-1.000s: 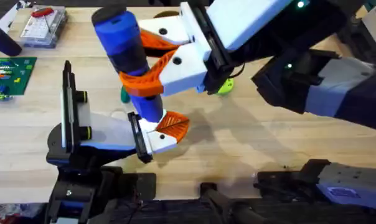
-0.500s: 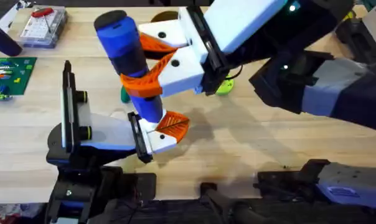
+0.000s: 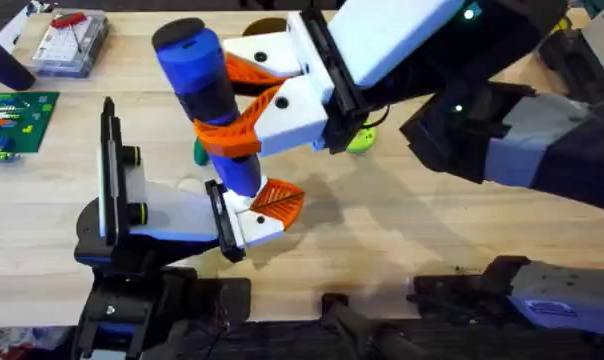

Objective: Pick up the gripper from the table and insert it into the empty holder that is missing its gripper. Then pick up a screw, insert it into the mounting hole, and use the screwdriver to tighten it. Finally, clean up the table by picking up the vegetable and placing it into the bucket.

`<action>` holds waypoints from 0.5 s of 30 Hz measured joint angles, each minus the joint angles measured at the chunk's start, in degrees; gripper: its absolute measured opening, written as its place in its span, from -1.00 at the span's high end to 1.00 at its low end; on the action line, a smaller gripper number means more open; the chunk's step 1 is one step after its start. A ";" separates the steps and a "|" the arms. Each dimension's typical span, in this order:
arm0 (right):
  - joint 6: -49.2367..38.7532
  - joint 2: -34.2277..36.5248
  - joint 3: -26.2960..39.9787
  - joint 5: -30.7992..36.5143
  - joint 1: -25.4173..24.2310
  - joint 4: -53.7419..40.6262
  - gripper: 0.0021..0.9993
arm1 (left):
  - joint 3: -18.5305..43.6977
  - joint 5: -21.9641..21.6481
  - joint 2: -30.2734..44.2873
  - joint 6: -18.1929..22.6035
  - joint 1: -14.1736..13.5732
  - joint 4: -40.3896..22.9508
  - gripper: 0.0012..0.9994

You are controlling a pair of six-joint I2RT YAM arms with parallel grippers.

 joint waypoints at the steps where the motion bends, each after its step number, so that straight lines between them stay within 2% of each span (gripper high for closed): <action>1: -0.06 0.00 0.00 0.01 0.00 -0.01 0.90 | 0.00 -0.01 -0.01 0.00 0.00 0.00 0.97; 15: -0.33 0.00 -0.02 0.00 0.00 -0.84 0.90 | 0.00 -0.01 0.01 0.00 0.00 0.00 0.97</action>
